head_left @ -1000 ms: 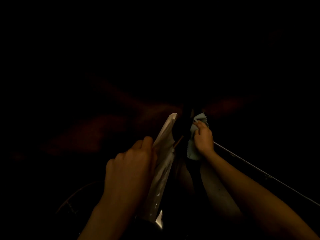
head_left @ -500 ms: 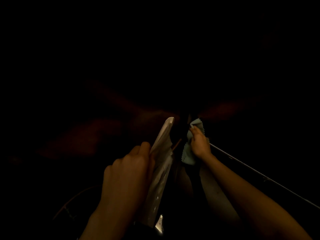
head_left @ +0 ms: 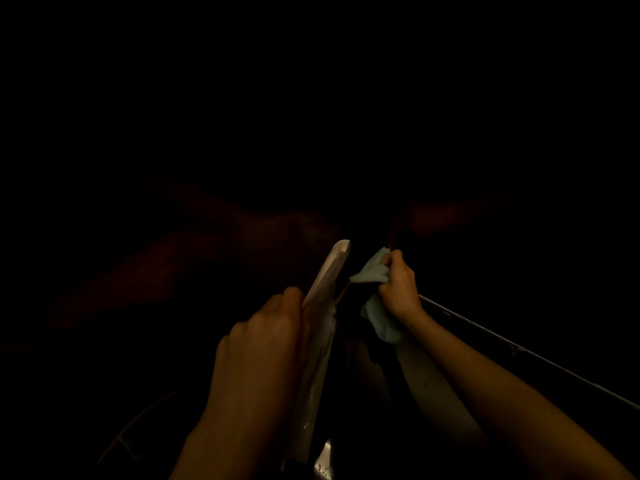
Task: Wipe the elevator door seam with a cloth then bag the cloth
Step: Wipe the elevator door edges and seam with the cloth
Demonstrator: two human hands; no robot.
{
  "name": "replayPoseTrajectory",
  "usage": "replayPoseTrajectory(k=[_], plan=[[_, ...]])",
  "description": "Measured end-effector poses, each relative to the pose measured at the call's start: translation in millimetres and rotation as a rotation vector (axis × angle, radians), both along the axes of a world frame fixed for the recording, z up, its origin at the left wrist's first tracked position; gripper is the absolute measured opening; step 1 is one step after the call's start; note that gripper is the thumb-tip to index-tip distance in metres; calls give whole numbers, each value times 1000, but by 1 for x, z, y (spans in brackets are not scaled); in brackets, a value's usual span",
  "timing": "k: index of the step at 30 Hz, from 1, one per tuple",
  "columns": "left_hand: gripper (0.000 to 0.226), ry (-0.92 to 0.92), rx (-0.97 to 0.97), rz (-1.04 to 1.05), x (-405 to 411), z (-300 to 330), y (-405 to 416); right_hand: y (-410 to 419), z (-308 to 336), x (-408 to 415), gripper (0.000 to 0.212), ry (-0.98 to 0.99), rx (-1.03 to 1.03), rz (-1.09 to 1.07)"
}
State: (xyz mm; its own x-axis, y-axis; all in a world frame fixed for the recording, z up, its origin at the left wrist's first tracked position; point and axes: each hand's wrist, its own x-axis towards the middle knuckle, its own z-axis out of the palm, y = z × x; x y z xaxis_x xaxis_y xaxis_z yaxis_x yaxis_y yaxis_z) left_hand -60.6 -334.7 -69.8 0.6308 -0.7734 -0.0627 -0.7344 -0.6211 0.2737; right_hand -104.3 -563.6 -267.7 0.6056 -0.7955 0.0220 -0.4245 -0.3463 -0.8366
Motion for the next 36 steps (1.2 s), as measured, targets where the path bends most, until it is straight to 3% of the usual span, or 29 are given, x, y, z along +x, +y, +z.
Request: replayPoseTrajectory(k=[5, 13, 17, 21, 24, 29, 36], plan=[[12, 0, 3, 0, 1, -1, 0, -11, -4, 6, 24, -48, 96, -123], [10, 70, 19, 52, 7, -5, 1, -8, -1, 23, 33, -188, 446, -505], [10, 65, 49, 56, 8, -8, 0, -5, 4, 33, 23, -570, 814, -701], [10, 91, 47, 55, 7, -8, -3, -6, 0, 46, 32, -939, 1117, -644], [17, 99, 51, 39, 5, -9, -5, -4, -3, 51, 20, -836, 1182, -643], [16, 88, 18, 42, 5, -9, -4, -8, -7, 38, 39, -559, 1176, -743], [13, 111, -67, 65, 7, -8, -5, -17, -20, -5, 38, -807, 1435, -811]])
